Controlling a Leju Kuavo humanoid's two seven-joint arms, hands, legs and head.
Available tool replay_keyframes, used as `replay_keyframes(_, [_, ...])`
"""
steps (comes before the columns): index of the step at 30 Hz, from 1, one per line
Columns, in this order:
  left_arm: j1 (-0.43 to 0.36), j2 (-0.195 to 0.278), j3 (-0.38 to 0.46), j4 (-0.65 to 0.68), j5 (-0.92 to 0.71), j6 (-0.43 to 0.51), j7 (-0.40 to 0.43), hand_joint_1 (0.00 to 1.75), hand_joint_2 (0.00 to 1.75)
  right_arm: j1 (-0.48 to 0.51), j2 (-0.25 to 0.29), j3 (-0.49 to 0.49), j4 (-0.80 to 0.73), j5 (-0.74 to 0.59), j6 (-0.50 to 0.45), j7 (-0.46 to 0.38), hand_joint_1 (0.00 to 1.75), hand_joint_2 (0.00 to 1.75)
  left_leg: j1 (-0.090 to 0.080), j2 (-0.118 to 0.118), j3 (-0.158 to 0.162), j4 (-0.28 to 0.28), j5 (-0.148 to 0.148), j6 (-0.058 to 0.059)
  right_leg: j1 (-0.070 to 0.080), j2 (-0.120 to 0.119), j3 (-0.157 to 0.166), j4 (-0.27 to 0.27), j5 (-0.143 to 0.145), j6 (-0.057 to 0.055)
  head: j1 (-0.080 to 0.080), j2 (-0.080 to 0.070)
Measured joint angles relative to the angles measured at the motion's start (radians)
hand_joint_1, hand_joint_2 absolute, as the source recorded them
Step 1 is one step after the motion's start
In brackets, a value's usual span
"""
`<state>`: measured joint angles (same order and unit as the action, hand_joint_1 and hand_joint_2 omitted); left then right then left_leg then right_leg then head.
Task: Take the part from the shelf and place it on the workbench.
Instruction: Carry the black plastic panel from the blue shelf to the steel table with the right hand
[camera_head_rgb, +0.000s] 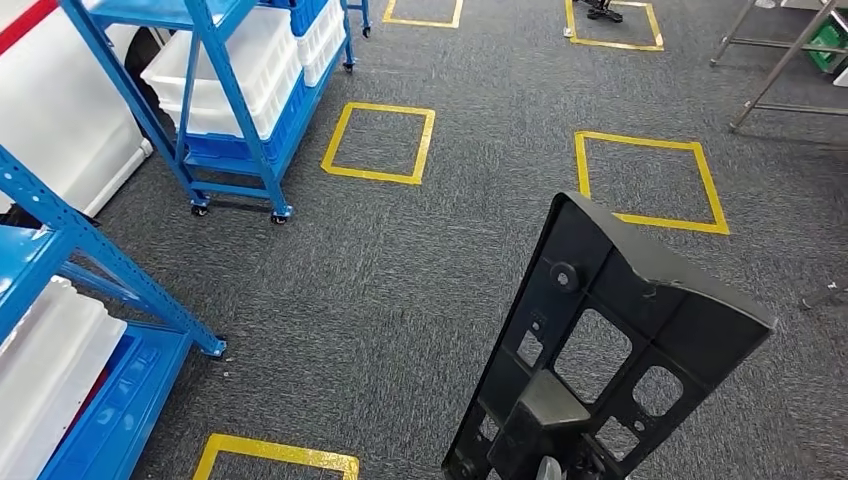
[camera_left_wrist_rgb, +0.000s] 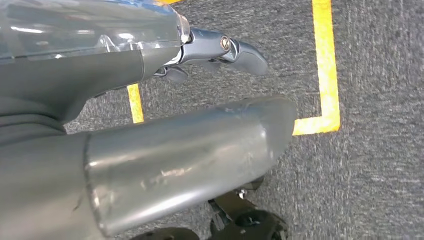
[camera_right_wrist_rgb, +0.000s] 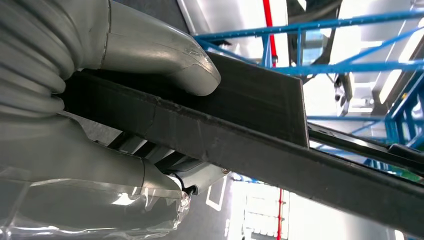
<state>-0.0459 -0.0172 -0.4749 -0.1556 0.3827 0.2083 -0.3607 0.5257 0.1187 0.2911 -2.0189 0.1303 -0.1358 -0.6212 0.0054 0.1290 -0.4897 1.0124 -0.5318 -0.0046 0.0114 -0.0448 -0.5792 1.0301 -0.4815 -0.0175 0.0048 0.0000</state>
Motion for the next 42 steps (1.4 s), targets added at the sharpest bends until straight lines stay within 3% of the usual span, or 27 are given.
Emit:
replay_keyframes(2, [-0.001, 0.000, 0.000, 0.000, -0.001, 0.000, 0.001, 0.00, 0.00, 0.002, 0.002, -0.001, 0.000, 0.000, 0.000, 0.000, 1.75, 1.75, 0.002, -0.033, -0.006, 0.027, -0.024, -0.008, -0.007, 0.022, 0.005, -0.013, 0.008, -0.011, -0.001, 0.000])
replay_keyframes(4, [0.000, 0.000, 0.000, 0.000, -0.002, 0.000, 0.001, 0.00, 0.00, 0.002, 0.005, -0.002, 0.000, 0.001, 0.000, 0.000, 1.75, 1.75, 0.004, -0.094, -0.050, 0.127, -0.082, -0.012, -0.011, 0.042, 0.007, -0.020, 0.012, -0.018, -0.004, 0.000])
replay_keyframes(6, [0.003, 0.000, 0.000, 0.000, -0.003, 0.000, 0.003, 0.00, 0.00, 0.003, 0.006, -0.003, 0.000, 0.001, 0.000, 0.000, 1.75, 1.75, 0.006, -0.118, -0.109, 0.249, -0.130, -0.014, -0.010, 0.068, 0.005, -0.017, 0.012, -0.020, -0.006, 0.000])
replay_keyframes(7, [0.005, 0.000, 0.000, 0.000, -0.003, 0.000, 0.004, 0.00, 0.00, 0.004, 0.006, -0.003, 0.000, 0.001, -0.001, 0.000, 1.75, 1.75, 0.007, -0.121, -0.125, 0.277, -0.130, -0.016, -0.010, 0.084, 0.004, -0.014, 0.012, -0.020, -0.006, 0.000])
replay_keyframes(8, [0.006, 0.000, 0.000, 0.000, -0.003, 0.000, 0.006, 0.00, 0.00, 0.005, 0.006, -0.004, 0.000, 0.001, -0.001, 0.000, 1.75, 1.75, 0.008, -0.122, -0.124, 0.266, -0.107, -0.017, -0.010, 0.101, 0.003, -0.011, 0.012, -0.019, -0.006, 0.000])
replay_keyframes(9, [0.007, 0.000, -0.001, 0.000, -0.004, 0.000, 0.007, 0.00, 0.00, 0.007, 0.006, -0.005, 0.000, 0.001, -0.002, 0.000, 1.75, 1.75, 0.010, -0.129, -0.106, 0.220, -0.068, -0.019, -0.012, 0.118, 0.003, -0.005, 0.010, -0.017, -0.006, 0.000])
replay_keyframes(11, [0.008, 0.000, -0.001, 0.000, -0.007, 0.000, 0.008, 0.00, 0.00, 0.009, 0.007, -0.007, 0.000, 0.002, -0.003, 0.000, 1.75, 1.75, 0.017, -0.177, -0.055, 0.094, -0.007, -0.021, -0.014, 0.148, -0.002, 0.010, 0.005, -0.008, -0.007, 0.000])
replay_keyframes(13, [0.006, 0.000, -0.002, 0.000, -0.012, 0.001, 0.007, 0.00, 0.00, 0.011, 0.009, -0.009, 0.000, 0.003, -0.002, -0.001, 1.75, 1.75, 0.019, -0.219, -0.035, 0.036, 0.005, -0.016, -0.016, 0.172, -0.014, 0.020, 0.005, 0.004, -0.008, 0.000])
replay_keyframes(14, [0.004, 0.000, -0.004, 0.000, -0.015, 0.001, 0.006, 0.00, 0.00, 0.012, 0.010, -0.010, 0.000, 0.004, -0.001, -0.001, 1.75, 1.75, 0.016, -0.220, -0.035, 0.031, 0.004, -0.010, -0.017, 0.184, -0.020, 0.020, 0.008, 0.011, -0.009, 0.000])
replay_keyframes(16, [-0.002, -0.002, -0.007, 0.000, -0.017, 0.001, 0.005, 0.00, 0.00, 0.016, 0.011, -0.012, 0.000, 0.006, 0.001, -0.001, 1.75, 1.75, 0.015, -0.192, -0.033, 0.026, 0.011, 0.008, -0.020, 0.195, -0.027, 0.019, 0.013, 0.024, -0.009, 0.000])
replay_keyframes(18, [-0.002, -0.005, -0.010, 0.000, -0.017, 0.001, 0.003, 0.00, 0.00, 0.018, 0.012, -0.014, -0.001, 0.008, 0.002, -0.002, 1.75, 1.75, 0.015, -0.164, -0.031, 0.017, 0.019, 0.022, -0.017, 0.148, -0.046, 0.053, -0.009, 0.031, -0.004, 0.000])
replay_keyframes(20, [0.001, -0.005, -0.010, 0.000, -0.017, 0.002, 0.002, 0.00, 0.00, 0.016, 0.012, -0.016, -0.001, 0.009, 0.002, -0.003, 1.75, 1.75, 0.012, -0.141, -0.033, 0.014, 0.021, 0.028, -0.015, 0.086, -0.083, 0.129, -0.056, 0.035, 0.001, 0.000])
replay_keyframes(22, [0.004, -0.005, -0.013, 0.000, -0.017, 0.003, 0.001, 0.00, 0.00, 0.015, 0.013, -0.018, 0.000, 0.010, 0.003, -0.003, 1.75, 1.75, 0.007, -0.113, -0.035, 0.014, 0.020, 0.030, -0.017, 0.062, -0.133, 0.236, -0.102, 0.039, 0.003, 0.000])
replay_keyframes(23, [0.005, -0.005, -0.015, 0.000, -0.018, 0.003, 0.001, 0.00, 0.00, 0.015, 0.013, -0.019, 0.000, 0.012, 0.003, -0.003, 1.75, 1.75, 0.005, -0.097, -0.036, 0.014, 0.019, 0.031, -0.018, 0.054, -0.151, 0.275, -0.113, 0.040, 0.003, 0.000])
replay_keyframes(24, [0.005, -0.005, -0.017, 0.000, -0.018, 0.003, 0.001, 0.00, 0.00, 0.015, 0.013, -0.021, 0.001, 0.013, 0.003, -0.003, 1.75, 1.75, 0.003, -0.081, -0.035, 0.014, 0.018, 0.032, -0.018, 0.050, -0.150, 0.278, -0.105, 0.039, 0.003, 0.000])
replay_keyframes(26, [0.002, -0.006, -0.021, 0.000, -0.019, 0.003, 0.000, 0.00, 0.00, 0.015, 0.014, -0.023, 0.002, 0.017, 0.005, -0.002, 1.75, 1.75, 0.001, -0.054, -0.031, 0.014, 0.014, 0.031, -0.013, 0.031, -0.089, 0.174, -0.047, 0.029, 0.003, 0.000])
replay_keyframes(27, [0.000, -0.008, -0.022, 0.000, -0.020, 0.003, -0.001, 0.00, 0.00, 0.015, 0.015, -0.023, 0.003, 0.018, 0.006, -0.002, 1.75, 1.75, 0.000, -0.042, -0.027, 0.013, 0.012, 0.029, -0.006, 0.003, -0.049, 0.102, -0.023, 0.021, 0.003, 0.000])
replay_keyframes(29, [-0.002, -0.010, -0.023, 0.000, -0.019, 0.003, -0.001, 0.00, 0.00, 0.013, 0.016, -0.024, 0.003, 0.020, 0.008, -0.001, 1.75, 1.75, -0.001, -0.022, -0.021, 0.012, 0.007, 0.022, 0.009, -0.038, -0.002, 0.012, -0.003, 0.005, 0.003, 0.000])
replay_keyframes(30, [-0.003, -0.012, -0.024, 0.000, -0.019, 0.003, -0.002, 0.00, 0.00, 0.013, 0.017, -0.025, 0.002, 0.021, 0.008, -0.001, 1.75, 1.75, -0.001, -0.011, -0.019, 0.010, 0.006, 0.018, 0.015, -0.042, 0.001, 0.002, -0.007, 0.000, 0.004, 0.000])
replay_keyframes(32, [-0.007, -0.013, -0.024, 0.000, -0.019, 0.002, -0.002, 0.00, 0.00, 0.016, 0.020, -0.027, 0.002, 0.022, 0.009, -0.001, 1.75, 1.75, -0.002, 0.004, -0.009, 0.006, 0.002, 0.009, 0.012, -0.015, 0.004, -0.011, 0.001, -0.008, 0.005, 0.000])
replay_keyframes(34, [-0.008, -0.013, -0.024, 0.000, -0.019, 0.002, -0.004, 0.00, 0.00, 0.017, 0.024, -0.029, 0.001, 0.023, 0.009, 0.000, 1.75, 1.75, -0.001, -0.040, -0.014, 0.034, -0.021, 0.000, 0.001, 0.009, 0.015, -0.031, 0.012, -0.016, 0.003, 0.000])
replay_keyframes(36, [-0.006, -0.013, -0.024, -0.001, -0.018, 0.002, -0.005, 0.00, 0.00, 0.015, 0.029, -0.030, 0.001, 0.024, 0.009, 0.000, 1.75, 1.75, 0.003, -0.104, -0.064, 0.142, -0.077, -0.008, -0.005, 0.034, 0.020, -0.038, 0.018, -0.020, -0.001, 0.000])
replay_keyframes(38, [-0.003, -0.012, -0.024, 0.000, -0.016, 0.002, -0.005, 0.00, 0.00, 0.014, 0.031, -0.031, 0.001, 0.025, 0.012, 0.000, 1.75, 1.75, 0.006, -0.122, -0.126, 0.262, -0.116, -0.015, -0.007, 0.065, 0.020, -0.035, 0.017, -0.021, -0.002, 0.000])
replay_keyframes(39, [-0.001, -0.012, -0.024, 0.000, -0.016, 0.002, -0.006, 0.00, 0.00, 0.014, 0.032, -0.031, 0.002, 0.027, 0.016, 0.001, 1.75, 1.75, 0.008, -0.123, -0.141, 0.281, -0.108, -0.019, -0.008, 0.082, 0.020, -0.032, 0.016, -0.020, -0.002, 0.000])
replay_keyframes(40, [0.000, -0.011, -0.024, 0.000, -0.015, 0.002, -0.007, 0.00, 0.00, 0.014, 0.033, -0.031, 0.002, 0.028, 0.020, 0.001, 1.75, 1.75, 0.011, -0.125, -0.137, 0.259, -0.080, -0.022, -0.011, 0.100, 0.020, -0.027, 0.013, -0.017, -0.002, 0.000])
replay_keyframes(41, [0.001, -0.011, -0.024, 0.000, -0.015, 0.003, -0.008, 0.00, 0.00, 0.015, 0.035, -0.032, 0.002, 0.030, 0.025, 0.001, 1.75, 1.75, 0.015, -0.133, -0.117, 0.202, -0.038, -0.026, -0.014, 0.117, 0.020, -0.020, 0.010, -0.012, -0.002, 0.000])
replay_keyframes(42, [0.002, -0.010, -0.024, 0.000, -0.014, 0.003, -0.009, 0.00, 0.00, 0.015, 0.037, -0.033, 0.003, 0.032, 0.030, 0.001, 1.75, 1.75, 0.020, -0.159, -0.092, 0.139, -0.006, -0.030, -0.018, 0.133, 0.017, -0.011, 0.005, -0.005, -0.002, 0.000])
